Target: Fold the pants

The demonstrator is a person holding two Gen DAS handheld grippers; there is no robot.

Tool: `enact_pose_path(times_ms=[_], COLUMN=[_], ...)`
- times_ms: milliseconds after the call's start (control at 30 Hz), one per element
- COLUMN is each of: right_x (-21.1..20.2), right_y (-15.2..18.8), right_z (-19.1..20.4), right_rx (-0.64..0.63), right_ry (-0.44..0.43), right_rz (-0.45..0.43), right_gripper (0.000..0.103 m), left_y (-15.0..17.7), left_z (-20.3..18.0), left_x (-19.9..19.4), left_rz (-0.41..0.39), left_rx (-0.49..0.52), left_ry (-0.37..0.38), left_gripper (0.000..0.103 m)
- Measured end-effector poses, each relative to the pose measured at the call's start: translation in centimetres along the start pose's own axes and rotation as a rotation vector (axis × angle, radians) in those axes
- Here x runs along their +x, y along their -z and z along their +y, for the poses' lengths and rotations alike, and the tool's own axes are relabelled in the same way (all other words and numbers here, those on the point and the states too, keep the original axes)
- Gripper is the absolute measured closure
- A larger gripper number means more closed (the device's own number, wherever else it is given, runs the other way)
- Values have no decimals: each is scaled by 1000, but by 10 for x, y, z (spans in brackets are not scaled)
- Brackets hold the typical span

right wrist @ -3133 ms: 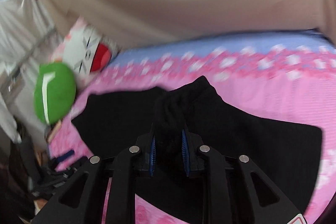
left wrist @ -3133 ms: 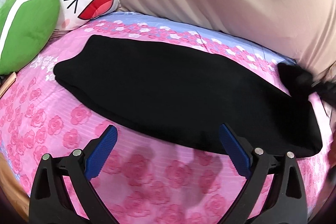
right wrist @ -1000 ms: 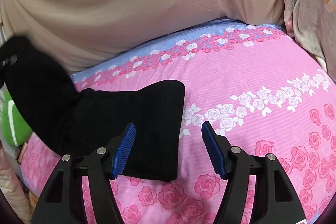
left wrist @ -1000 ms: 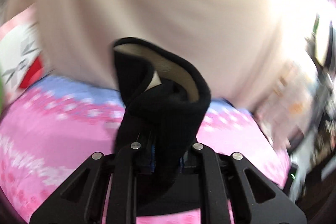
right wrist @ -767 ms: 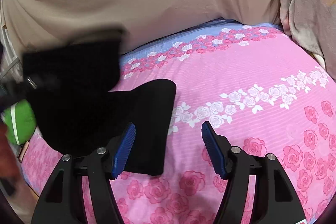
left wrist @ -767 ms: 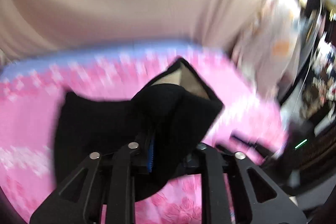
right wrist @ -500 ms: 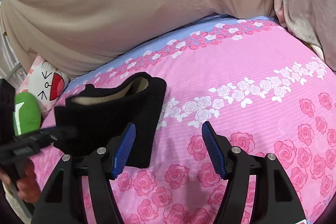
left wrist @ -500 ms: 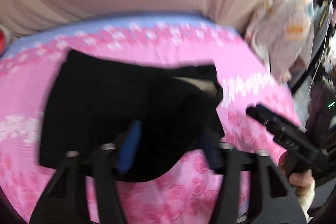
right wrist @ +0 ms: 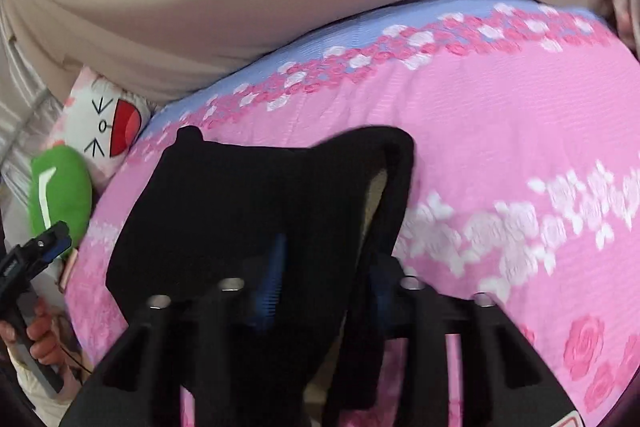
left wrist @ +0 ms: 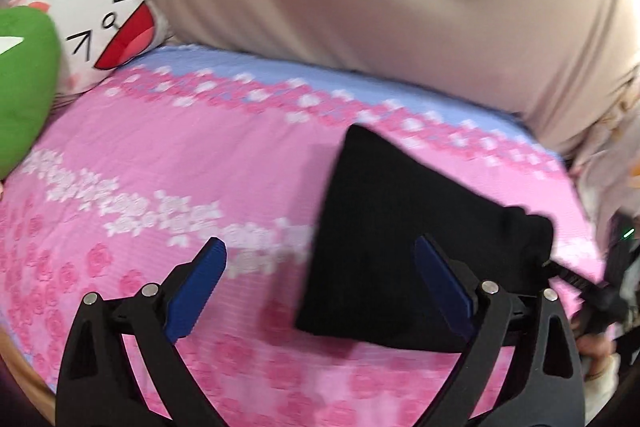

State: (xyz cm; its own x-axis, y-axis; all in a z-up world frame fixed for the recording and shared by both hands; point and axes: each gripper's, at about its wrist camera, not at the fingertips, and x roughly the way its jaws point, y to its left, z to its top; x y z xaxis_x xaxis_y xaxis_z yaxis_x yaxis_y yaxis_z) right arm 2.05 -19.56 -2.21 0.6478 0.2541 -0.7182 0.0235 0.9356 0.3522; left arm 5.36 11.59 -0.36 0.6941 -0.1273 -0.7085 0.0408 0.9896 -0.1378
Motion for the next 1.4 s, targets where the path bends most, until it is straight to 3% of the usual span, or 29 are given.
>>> enact_pose_path(times_ms=[133,200,300,333,367,400,467,500,633,667,733,800,933,1000,1067,1133,1167,1233,1267,1400], right_x=[-51,-60,-24,-3,5,-1,-15,-22,-8,3,23,17,-37,-18,23,11,-4,-29,-38,-37], right_y=[-35,-45,-39,-28,-19,-9,-4,-5,-20,-25,-33,-43,-67,-67,-50,-29,-18,5,17,49], right_z=[45,52,28,12,0,-10,-11,-6,5,4,8,23,50,37,2,-20,-27,-39,-43,-52], right_rx=[-120,-136,-135,-106,-67,-4,22,-1,-83,-89,-105,-132,-198,-212,-140,-32,8,88,112,212], right_ry=[-49,-56,107,170,184,128,75,75,130,128,107,91,51,103,196,116,85,86,70,-40], right_rz=[-130,-147,-64,2,34,4,-19,-38,-31,-17,22,-6,-180,-133,20,-23,-51,-71,-71,8], right_gripper=[95,94,88,84,80,79,61,57,53,61,97,98,99,90,82,79,63,42,38,38], left_y=[-3,-3,3,6,9,13,18,20,21,21,20,17,9,9,11,17,20,24,26,31], left_z=[9,10,4,3,2,2,3,4,6,5,5,7,8,6,4,3,4,8,10,14], left_x=[7,7,18,25,31,37,40,42,50,50,49,44,36,42,54,64,67,71,74,86], left_rz=[-6,-9,2,19,40,59,73,81,98,100,95,84,52,58,93,132,146,154,163,182], left_rx=[0,-4,11,17,21,23,20,17,-15,-17,-20,-19,-20,-21,-28,-40,-46,-65,-77,-141], left_ry=[-7,8,28,20,15,20,34,36,45,46,44,42,55,74,83,94,89,102,108,144], left_gripper=[10,10,9,9,9,9,9,9,9,9,9,9,9,7,7,7,7,6,5,5])
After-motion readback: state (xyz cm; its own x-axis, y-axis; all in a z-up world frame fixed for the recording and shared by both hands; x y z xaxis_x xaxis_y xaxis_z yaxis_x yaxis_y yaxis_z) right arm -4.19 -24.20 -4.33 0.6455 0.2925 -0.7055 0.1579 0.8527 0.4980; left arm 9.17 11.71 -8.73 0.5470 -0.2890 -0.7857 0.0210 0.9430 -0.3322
